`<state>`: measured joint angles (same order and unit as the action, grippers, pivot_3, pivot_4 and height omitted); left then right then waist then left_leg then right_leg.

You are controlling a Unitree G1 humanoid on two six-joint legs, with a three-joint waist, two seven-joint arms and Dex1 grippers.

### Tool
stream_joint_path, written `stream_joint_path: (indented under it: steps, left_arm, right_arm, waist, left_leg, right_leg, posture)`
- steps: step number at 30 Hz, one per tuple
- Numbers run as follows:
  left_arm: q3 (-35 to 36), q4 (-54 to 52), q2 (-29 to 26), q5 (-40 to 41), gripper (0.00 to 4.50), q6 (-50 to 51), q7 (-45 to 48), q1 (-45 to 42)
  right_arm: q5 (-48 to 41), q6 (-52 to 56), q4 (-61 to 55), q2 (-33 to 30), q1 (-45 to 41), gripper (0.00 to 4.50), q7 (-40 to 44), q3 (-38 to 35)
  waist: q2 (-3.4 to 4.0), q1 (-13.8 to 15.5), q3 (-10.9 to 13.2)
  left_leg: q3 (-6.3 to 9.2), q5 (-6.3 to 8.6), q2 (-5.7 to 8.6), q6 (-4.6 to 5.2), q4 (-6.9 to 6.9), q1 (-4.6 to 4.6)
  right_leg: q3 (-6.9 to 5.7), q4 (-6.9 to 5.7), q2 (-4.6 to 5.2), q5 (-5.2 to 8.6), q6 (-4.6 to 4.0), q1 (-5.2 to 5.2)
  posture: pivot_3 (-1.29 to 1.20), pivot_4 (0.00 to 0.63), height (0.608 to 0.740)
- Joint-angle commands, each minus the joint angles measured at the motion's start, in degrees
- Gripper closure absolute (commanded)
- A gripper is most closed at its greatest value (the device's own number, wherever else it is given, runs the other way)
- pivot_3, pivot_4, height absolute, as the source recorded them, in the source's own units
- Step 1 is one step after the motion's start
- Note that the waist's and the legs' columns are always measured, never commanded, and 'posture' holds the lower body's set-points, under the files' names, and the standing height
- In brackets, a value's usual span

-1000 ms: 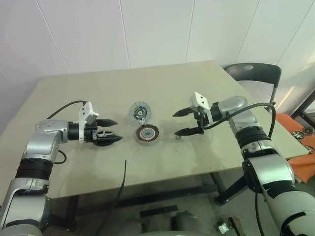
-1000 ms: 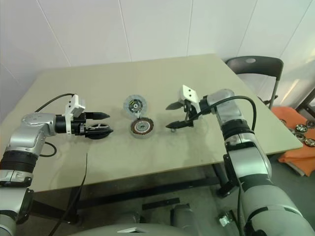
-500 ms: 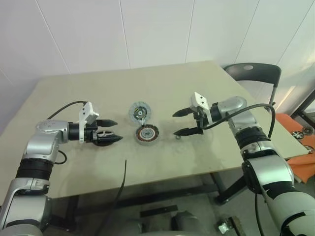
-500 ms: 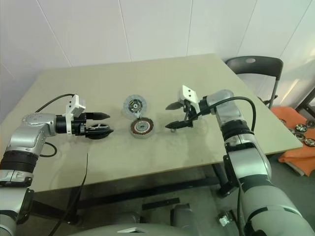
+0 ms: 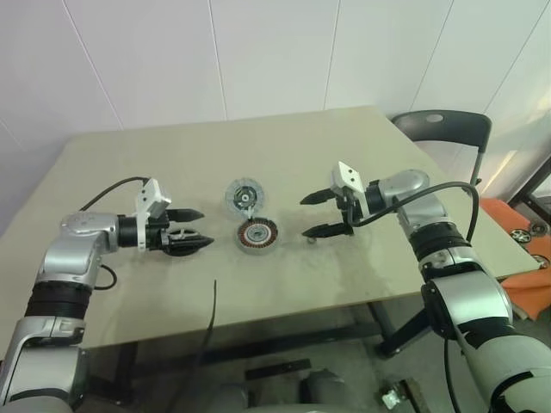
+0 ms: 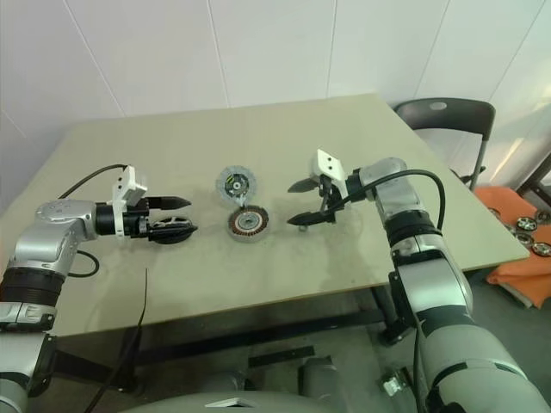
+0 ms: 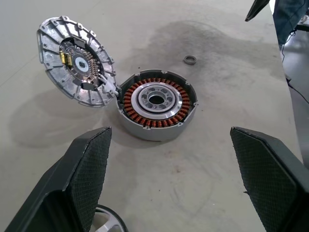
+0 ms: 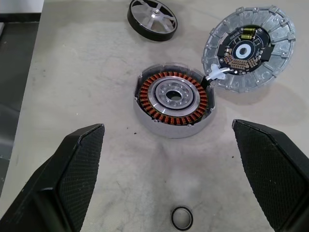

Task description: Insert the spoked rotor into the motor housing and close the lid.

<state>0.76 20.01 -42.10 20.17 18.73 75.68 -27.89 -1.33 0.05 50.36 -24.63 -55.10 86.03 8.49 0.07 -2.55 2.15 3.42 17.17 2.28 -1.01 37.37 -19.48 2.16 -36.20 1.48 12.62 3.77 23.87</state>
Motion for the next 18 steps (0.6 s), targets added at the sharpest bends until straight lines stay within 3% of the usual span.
stream_joint_path:
  steps: [1,18]
  left_arm:
    - [1.2,-1.8,-0.3,1.0,0.32,0.4,-0.2,-0.7]
    - [0.5,-0.2,-0.2,0.5,0.32,0.1,0.5,-2.9]
  right_arm:
    - [-1.2,0.1,-1.4,-0.3,-0.8,0.06,0.2,-0.4]
    - [-1.3,0.3,-1.8,-0.5,-0.9,0.06,-0.4,-0.8]
  waist:
    - [0.00,0.0,0.0]
    - [0.00,0.0,0.0]
  left_leg:
    - [0.00,0.00,0.00,0.00,0.00,0.00]
    - [0.00,0.00,0.00,0.00,0.00,0.00]
  right_leg:
    - [0.00,0.00,0.00,0.00,0.00,0.00]
    - [0.00,0.00,0.00,0.00,0.00,0.00]
  posture:
    - [0.00,0.000,0.740]
    - [0.00,0.000,0.740]
